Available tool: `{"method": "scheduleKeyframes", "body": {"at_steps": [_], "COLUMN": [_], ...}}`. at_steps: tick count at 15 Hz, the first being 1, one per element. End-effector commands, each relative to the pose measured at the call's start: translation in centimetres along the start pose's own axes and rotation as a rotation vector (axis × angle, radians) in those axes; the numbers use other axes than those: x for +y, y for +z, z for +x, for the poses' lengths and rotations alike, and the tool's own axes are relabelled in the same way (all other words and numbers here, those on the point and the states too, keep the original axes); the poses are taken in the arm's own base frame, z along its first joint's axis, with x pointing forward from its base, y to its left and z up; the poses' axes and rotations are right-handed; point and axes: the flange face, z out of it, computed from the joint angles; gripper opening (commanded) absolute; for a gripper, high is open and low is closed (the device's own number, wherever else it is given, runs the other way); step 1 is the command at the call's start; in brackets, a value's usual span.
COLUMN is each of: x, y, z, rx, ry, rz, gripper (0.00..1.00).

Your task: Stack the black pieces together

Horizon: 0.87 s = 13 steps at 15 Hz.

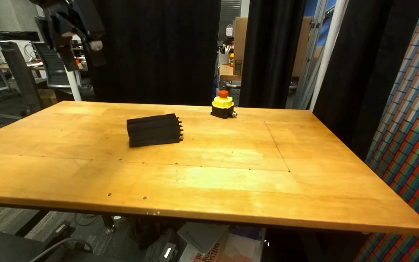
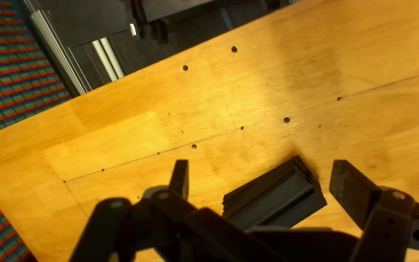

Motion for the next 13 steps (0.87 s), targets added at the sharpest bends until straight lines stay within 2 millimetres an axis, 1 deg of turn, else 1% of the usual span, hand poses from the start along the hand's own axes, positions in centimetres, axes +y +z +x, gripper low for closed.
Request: {"method": "scheduleKeyframes", "body": {"at_steps": [1,3,6,10,11,13], "x": [3.9,5.6,8.4,11.3,10.0,10.9], "y": [-3.4,-4.5,-5.2,-4.9,-4.8,-4.6], "z": [-5.0,-6.3,-7.7,-8.1,-7.5,-7.6], "rx": [0.064,0.084,0.092,0.088,0.079,0.081], "ry": [-0.134,-0.177,-0.220,-0.205,-0.206,-0.199], "rz": [0.055,0.081,0.123,0.160,0.125,0.136], "gripper": [1.00,1.00,1.00,1.00,1.00,1.00]}}
